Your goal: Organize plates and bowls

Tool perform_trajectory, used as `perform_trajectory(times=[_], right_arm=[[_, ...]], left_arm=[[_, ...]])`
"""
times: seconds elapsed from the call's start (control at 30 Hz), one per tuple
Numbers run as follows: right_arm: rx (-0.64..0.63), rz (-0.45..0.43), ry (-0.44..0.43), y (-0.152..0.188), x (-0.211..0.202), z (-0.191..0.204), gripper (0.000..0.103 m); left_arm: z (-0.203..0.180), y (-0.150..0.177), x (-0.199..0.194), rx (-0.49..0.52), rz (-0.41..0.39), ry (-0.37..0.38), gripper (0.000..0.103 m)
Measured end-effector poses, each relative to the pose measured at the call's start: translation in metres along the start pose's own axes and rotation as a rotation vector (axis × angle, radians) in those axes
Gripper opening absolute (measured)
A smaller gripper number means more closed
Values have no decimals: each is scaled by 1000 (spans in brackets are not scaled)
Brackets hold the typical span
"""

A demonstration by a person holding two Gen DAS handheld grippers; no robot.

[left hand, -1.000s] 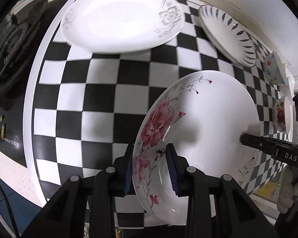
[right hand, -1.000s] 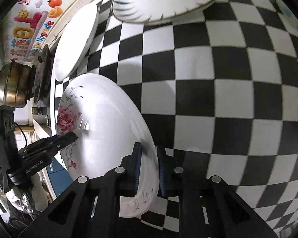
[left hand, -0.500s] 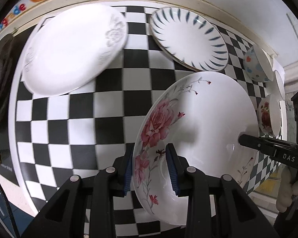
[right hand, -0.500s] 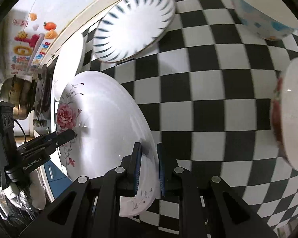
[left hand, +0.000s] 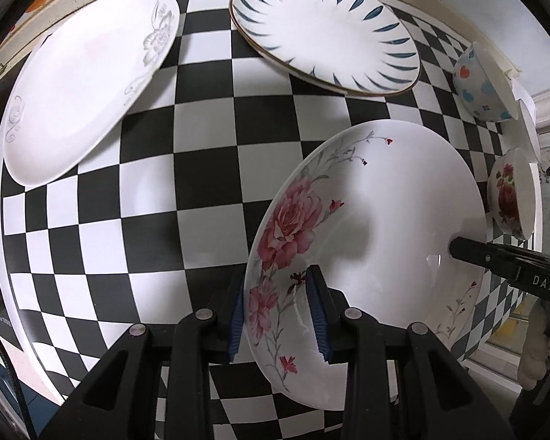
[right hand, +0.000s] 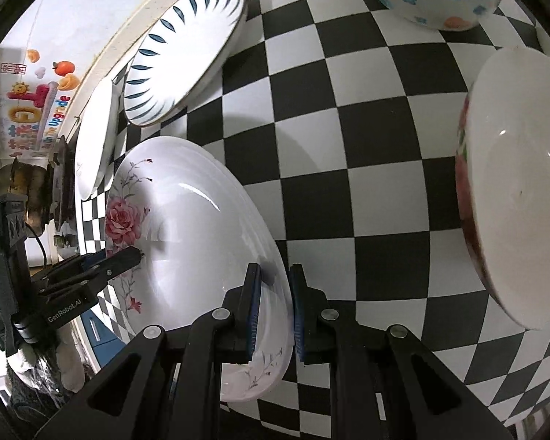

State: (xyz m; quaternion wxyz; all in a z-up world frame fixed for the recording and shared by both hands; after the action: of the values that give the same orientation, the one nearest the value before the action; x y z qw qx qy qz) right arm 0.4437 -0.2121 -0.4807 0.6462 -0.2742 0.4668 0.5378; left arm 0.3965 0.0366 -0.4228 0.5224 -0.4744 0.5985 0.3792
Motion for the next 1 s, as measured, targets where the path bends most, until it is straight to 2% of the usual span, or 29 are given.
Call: perform_trajectory(times=[0.6,0.67,0.8,0.87,0.9,1.0], right_arm=[[-8,32,1,-3,8,-3,18],[12,46,-9,-4,8,-3,20],[29,32,36,-1,-15,-8,25],[21,-11,22,0,-37,-1,32],[14,-31,8,-1,-47,7,34],[-58,-61,-65,-14,-63,54,40]], left_arm=[[-4,-10,12,-32,35,-21,29],[-1,-10,11,-48,40,-17,29],[11,-11,-28,-108,-47,-34,29],[25,-12,-61,-158,-121,-38,30],[36,-13,-81,-183,-169,-43,30],[67,-15,-113,-243,-247,-59,41]])
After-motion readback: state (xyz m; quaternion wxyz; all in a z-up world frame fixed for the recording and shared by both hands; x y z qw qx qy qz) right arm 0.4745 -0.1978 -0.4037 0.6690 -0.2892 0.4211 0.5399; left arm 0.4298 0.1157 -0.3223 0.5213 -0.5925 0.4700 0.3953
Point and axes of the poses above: each gripper's, at about its wrist camera, not at the fingertips, and x roughly the way its jaws point, z to its left, y to its underside, the point moved 7 cm from there along x, roughly the way its jaws point, and after that the axes turned 9 degrees about x, right-handed, at the moved point
